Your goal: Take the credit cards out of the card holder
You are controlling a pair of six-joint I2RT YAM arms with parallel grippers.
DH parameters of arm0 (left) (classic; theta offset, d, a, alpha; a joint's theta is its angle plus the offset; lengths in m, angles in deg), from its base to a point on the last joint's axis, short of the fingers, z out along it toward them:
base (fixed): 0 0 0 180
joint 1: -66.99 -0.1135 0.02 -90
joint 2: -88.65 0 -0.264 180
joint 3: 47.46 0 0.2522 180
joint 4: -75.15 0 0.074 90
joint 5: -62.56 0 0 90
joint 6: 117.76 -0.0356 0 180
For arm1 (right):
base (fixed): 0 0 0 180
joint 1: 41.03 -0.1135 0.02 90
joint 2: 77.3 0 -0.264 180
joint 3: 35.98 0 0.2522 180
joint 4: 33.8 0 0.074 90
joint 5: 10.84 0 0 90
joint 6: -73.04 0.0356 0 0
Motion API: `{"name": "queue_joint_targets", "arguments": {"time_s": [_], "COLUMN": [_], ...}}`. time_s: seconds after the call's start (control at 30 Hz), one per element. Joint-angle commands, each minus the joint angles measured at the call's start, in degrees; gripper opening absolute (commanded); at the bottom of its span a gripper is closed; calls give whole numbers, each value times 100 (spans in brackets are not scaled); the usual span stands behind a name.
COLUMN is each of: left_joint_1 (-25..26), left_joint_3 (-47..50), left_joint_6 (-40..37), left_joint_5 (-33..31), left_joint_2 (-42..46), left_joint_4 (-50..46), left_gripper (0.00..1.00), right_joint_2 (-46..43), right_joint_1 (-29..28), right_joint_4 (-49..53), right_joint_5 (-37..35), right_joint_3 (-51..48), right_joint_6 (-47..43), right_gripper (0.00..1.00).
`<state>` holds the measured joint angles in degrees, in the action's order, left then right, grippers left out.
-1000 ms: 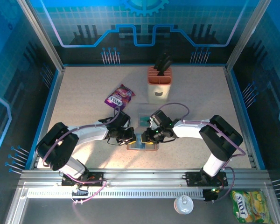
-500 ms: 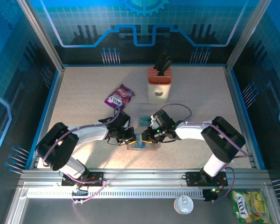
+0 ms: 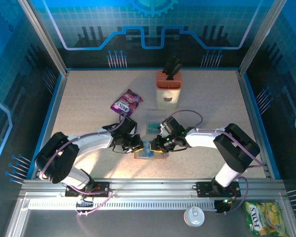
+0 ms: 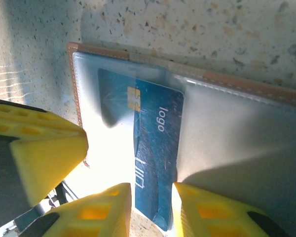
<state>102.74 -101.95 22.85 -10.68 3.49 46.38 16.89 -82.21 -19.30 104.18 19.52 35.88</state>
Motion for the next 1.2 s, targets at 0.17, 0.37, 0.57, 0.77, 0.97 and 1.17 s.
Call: {"name": "queue_joint_targets", "arguments": {"time_s": [0.17,0.37,0.57,0.77,0.97,1.17], "left_joint_1": [-49,-49,-49,-49,-55,-52], "left_joint_3": [-26,124,118,149,162,132], "left_joint_6": [-209,-218,-201,-218,-230,-229], "left_joint_5": [-312,-274,-223,-204,-204,-203], "left_joint_2": [129,-46,-152,-144,-108,-66], "left_joint_4": [-410,-295,-205,-214,-230,-281], "left_gripper": [9,7,7,7,7,7], "right_joint_2": [-55,93,257,450,590,558], "right_joint_1": [-90,-134,-169,-198,-241,-251], "right_joint_4": [418,445,454,429,398,386], "right_joint_5": [-190,-152,-136,-112,-94,-67], "right_joint_3": [342,484,590,694,757,792], "right_joint_6": [-211,-226,-242,-248,-235,-227], "right_gripper": [29,29,30,30,30,30]}}
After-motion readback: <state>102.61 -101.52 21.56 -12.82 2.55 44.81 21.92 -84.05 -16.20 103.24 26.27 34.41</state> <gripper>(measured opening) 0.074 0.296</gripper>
